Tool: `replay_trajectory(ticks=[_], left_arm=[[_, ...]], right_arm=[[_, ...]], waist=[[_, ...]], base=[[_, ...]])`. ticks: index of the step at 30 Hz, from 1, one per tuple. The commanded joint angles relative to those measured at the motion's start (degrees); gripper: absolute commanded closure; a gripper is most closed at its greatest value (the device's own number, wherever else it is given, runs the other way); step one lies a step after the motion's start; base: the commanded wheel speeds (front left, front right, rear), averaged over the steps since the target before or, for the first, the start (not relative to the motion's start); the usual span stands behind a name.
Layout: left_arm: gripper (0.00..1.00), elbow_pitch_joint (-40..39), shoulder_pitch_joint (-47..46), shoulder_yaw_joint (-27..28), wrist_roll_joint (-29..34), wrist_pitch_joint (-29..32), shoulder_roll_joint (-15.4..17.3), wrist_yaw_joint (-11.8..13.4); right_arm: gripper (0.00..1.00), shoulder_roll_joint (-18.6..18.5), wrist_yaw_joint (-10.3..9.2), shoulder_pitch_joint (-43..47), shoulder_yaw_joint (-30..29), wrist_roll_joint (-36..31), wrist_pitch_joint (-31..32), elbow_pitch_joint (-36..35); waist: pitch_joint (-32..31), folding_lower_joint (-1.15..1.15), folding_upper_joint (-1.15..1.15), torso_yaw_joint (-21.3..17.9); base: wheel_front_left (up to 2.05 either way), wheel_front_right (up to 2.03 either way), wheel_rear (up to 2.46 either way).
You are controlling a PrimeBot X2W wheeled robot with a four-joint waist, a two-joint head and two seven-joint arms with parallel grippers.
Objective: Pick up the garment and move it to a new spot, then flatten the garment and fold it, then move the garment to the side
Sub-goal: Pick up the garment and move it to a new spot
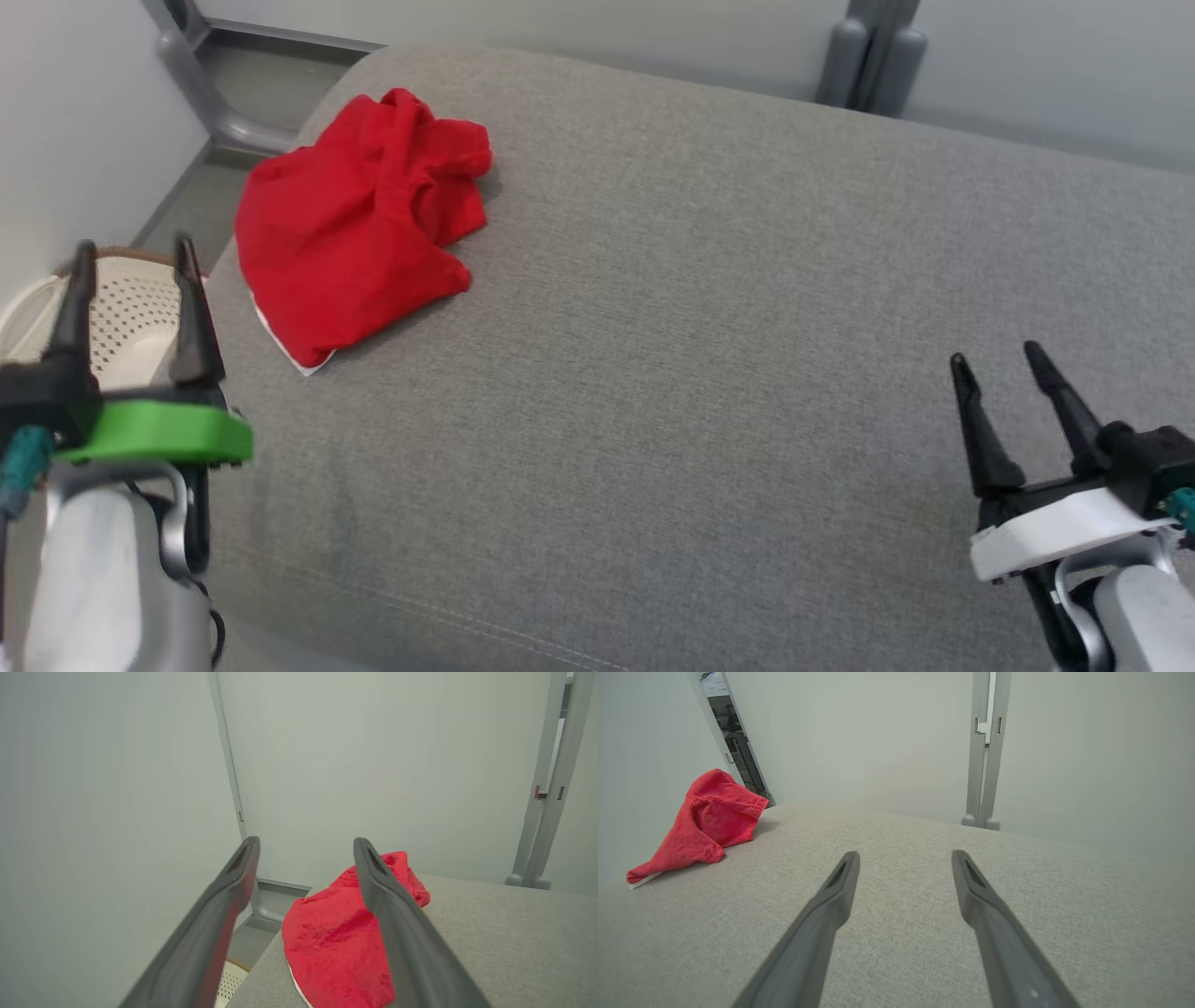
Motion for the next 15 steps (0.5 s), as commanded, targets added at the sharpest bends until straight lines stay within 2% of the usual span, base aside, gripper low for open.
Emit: replay_trajectory(ticks=[1, 8, 15], left_arm=[[0.0, 0.67, -3.27, 0.22, -0.59, -0.02, 0.59, -0.13], [0.0, 6.75, -18.36, 0.59, -1.4, 0.19, 3.03, 0.54], [0.0, 16.98, -28.95, 2.39, -3.13, 1.92, 6.72, 0.33]], right_arm=[[0.0, -1.02, -0.08, -0.77, -0.81, -0.32, -0.16, -0.79], [0.0, -5.46, -0.08, 0.85, -7.25, 0.08, -0.15, -4.38], [0.0, -6.27, -0.08, 1.69, -11.62, 0.46, -0.15, -7.89]], waist=[[6.46, 0.0, 0.0, -6.34], [13.69, 0.0, 0.0, -13.03], [18.49, 0.0, 0.0, -18.07]], base=[[0.0, 0.0, 0.0], [0.0, 0.0, 0.0], [0.0, 0.0, 0.0]])
